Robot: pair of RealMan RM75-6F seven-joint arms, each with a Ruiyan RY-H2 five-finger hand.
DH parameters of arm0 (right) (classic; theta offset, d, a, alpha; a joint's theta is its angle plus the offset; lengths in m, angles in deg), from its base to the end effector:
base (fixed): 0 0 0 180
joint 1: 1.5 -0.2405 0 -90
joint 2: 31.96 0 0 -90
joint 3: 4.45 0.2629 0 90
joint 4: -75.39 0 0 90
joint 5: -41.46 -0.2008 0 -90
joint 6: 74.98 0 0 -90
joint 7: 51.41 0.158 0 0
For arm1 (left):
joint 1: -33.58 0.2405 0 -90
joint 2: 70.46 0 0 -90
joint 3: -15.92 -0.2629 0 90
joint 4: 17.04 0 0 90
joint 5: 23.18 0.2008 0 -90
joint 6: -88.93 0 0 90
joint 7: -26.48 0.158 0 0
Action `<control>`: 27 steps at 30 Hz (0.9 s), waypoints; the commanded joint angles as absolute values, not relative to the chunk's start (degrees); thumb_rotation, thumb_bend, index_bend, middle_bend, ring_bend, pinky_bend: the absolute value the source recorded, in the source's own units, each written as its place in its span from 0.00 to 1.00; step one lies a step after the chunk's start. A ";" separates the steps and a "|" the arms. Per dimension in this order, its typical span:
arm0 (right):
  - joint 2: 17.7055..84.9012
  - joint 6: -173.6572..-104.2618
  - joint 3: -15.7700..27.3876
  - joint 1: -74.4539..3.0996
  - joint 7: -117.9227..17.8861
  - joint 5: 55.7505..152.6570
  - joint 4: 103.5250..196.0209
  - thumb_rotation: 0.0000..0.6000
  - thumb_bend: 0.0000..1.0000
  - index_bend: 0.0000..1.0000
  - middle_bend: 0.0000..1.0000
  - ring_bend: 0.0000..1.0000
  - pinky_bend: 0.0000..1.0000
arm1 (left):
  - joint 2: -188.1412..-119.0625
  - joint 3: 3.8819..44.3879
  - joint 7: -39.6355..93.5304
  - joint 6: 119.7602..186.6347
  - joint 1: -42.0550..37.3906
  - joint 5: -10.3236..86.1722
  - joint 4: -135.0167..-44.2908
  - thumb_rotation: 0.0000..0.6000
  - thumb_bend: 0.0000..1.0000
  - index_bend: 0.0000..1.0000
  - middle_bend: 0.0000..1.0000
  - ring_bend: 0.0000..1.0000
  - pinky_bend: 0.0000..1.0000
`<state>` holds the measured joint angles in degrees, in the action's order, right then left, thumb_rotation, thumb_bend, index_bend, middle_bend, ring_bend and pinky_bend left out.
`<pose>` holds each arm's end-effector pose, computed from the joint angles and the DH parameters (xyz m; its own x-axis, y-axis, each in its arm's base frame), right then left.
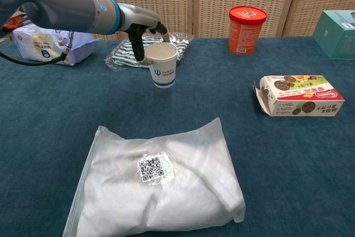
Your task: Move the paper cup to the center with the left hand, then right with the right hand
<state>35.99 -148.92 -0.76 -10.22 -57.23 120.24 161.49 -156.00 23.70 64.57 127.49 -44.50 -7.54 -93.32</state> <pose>-0.3442 -0.2189 0.1416 0.4951 -0.1546 0.8550 -0.8608 0.0463 0.5068 -0.0291 0.4568 -0.0114 0.6097 0.3785 0.6964 0.7889 -0.3751 -0.4868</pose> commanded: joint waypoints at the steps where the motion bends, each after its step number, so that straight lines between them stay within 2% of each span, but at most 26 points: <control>1: 35.92 -149.07 -0.72 -10.10 -56.97 120.14 161.38 1.00 0.13 0.00 0.00 0.00 0.00 | -157.26 23.08 64.69 126.72 -45.42 -7.52 -91.93 1.00 0.39 0.31 0.00 0.00 0.00; 7: 35.73 -149.49 -0.82 -9.89 -56.40 120.34 161.38 1.00 0.13 0.00 0.00 0.00 0.00 | -158.11 22.45 63.87 125.96 -46.33 -7.61 -91.38 1.00 0.31 0.30 0.00 0.00 0.00; 12: 35.61 -149.93 -0.77 -9.76 -56.07 120.50 161.42 1.00 0.13 0.00 0.00 0.00 0.00 | -158.18 21.74 63.74 126.74 -46.70 -7.58 -91.59 1.00 0.22 0.18 0.00 0.00 0.00; 20: 35.60 -150.40 -0.85 -9.65 -56.00 120.90 161.47 1.00 0.13 0.00 0.00 0.00 0.00 | -157.83 20.55 63.89 127.83 -46.90 -8.26 -92.04 1.00 0.20 0.04 0.00 0.00 0.00; 27: 35.66 -150.33 -0.92 -9.70 -56.20 120.93 161.51 1.00 0.13 0.00 0.00 0.00 0.00 | -156.99 21.07 62.23 128.87 -46.07 -7.30 -92.95 1.00 0.20 0.00 0.00 0.00 0.00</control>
